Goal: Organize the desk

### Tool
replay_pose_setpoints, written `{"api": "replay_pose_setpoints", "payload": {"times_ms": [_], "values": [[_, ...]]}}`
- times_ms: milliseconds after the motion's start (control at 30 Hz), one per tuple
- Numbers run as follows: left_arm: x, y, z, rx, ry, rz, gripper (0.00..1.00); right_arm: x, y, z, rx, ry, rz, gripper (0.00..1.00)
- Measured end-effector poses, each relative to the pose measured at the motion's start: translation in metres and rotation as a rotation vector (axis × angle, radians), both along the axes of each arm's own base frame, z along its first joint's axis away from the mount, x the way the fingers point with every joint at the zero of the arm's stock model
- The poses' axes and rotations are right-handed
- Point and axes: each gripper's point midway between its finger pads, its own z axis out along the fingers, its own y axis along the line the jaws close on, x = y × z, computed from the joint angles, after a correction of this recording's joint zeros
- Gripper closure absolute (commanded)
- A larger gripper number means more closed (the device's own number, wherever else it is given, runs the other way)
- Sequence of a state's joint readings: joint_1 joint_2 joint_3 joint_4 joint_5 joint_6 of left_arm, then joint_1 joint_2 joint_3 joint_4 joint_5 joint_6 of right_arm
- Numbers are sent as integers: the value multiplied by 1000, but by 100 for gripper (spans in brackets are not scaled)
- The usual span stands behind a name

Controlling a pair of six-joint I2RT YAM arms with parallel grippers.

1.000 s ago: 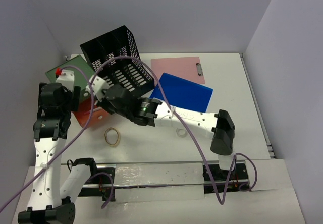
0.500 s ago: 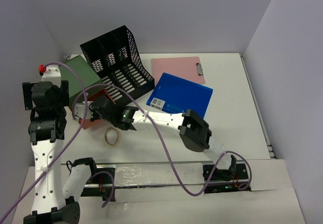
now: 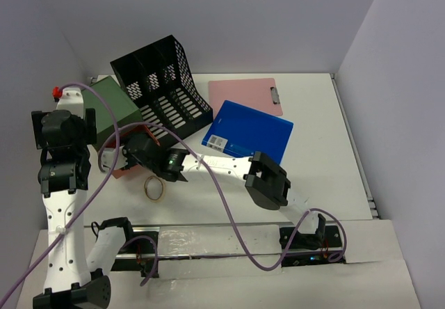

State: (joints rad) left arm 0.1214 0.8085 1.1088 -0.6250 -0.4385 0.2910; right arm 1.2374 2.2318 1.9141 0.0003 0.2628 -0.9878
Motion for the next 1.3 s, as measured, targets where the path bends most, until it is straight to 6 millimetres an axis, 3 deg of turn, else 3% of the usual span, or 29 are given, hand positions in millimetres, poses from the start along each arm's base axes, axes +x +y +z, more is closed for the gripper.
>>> {"api": "replay_pose_setpoints", "payload": {"times_ms": [333, 567, 700, 800, 933, 1067, 1300], "values": [[3, -4, -1, -12, -1, -25, 2, -11, 4, 18, 143, 88, -20, 36], [10, -9, -9, -34, 17, -60, 2, -40, -42, 53, 412, 346, -94, 30], [22, -14, -28, -77, 63, -90, 2, -61, -59, 71, 610, 545, -111, 30], [31, -18, -45, -120, 108, -114, 2, -68, -60, 61, 706, 691, -156, 30], [43, -24, -61, -170, 154, -146, 2, -74, -56, 23, 728, 843, -235, 30], [57, -27, -63, -206, 172, -163, 1, -82, -52, -2, 741, 954, -271, 27], [64, -27, -60, -229, 156, -168, 1, -88, -48, -1, 806, 1052, -275, 27]]}}
